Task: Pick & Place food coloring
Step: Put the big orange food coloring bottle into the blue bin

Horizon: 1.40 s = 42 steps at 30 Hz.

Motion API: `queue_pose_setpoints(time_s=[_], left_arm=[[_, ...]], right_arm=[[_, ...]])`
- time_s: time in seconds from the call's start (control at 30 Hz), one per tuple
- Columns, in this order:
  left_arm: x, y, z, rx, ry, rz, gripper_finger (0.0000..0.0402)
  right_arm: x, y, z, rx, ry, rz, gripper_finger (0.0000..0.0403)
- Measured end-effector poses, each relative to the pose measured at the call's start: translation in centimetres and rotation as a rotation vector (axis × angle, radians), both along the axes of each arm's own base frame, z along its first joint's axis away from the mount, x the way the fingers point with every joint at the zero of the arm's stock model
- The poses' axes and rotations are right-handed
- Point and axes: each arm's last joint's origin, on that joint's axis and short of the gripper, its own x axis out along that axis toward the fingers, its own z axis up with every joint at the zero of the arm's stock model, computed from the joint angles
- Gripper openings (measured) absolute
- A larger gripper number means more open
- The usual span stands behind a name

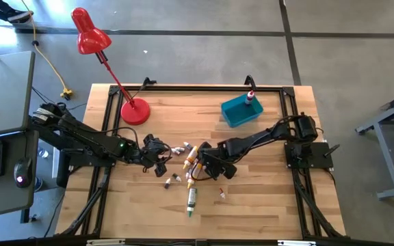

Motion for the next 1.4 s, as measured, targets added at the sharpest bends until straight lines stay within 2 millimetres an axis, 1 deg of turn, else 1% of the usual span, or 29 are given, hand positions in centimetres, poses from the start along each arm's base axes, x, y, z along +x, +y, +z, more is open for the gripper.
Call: queue_pose_setpoints(time_s=[0.27, 0.4, 0.57, 0.73, 0.83, 1.03, 1.13, 1.27, 1.4], left_arm=[[0.0, 0.0, 0.0, 0.000, 0.000, 0.000, 0.0179], [0.0, 0.0, 0.0, 0.000, 0.000, 0.000, 0.0179], [0.0, 0.0, 0.0, 0.000, 0.000, -0.001, 0.0179], [0.0, 0.0, 0.0, 0.000, 0.000, -0.001, 0.0179], [0.0, 0.0, 0.0, 0.000, 0.001, -0.001, 0.0179], [0.0, 0.0, 0.0, 0.000, 0.001, 0.000, 0.0179], [0.0, 0.0, 0.0, 0.000, 0.001, 0.000, 0.0179], [0.0, 0.0, 0.0, 0.000, 0.000, 0.000, 0.0179], [0.0, 0.0, 0.0, 0.000, 0.000, 0.000, 0.0179]], right_arm=[[0.0, 0.1, 0.0, 0.003, 0.000, 0.002, 0.0201], [-0.1, 0.5, 0.0, 0.002, 0.000, 0.014, 0.0198], [-0.2, 1.2, 0.0, 0.001, 0.001, 0.029, 0.0170], [-0.2, 1.4, 0.0, 0.004, 0.004, 0.033, 0.0137], [-0.2, 1.4, -0.1, 0.005, 0.005, 0.033, 0.0129], [-0.2, 1.4, -0.1, 0.005, 0.005, 0.027, 0.0126], [-0.2, 1.4, -0.1, 0.021, 0.004, -0.020, 0.0126], [0.0, 1.3, 0.3, 0.024, -0.015, -0.139, 0.0125], [0.5, 1.2, 1.7, -0.027, -0.086, -0.198, 0.0124]])
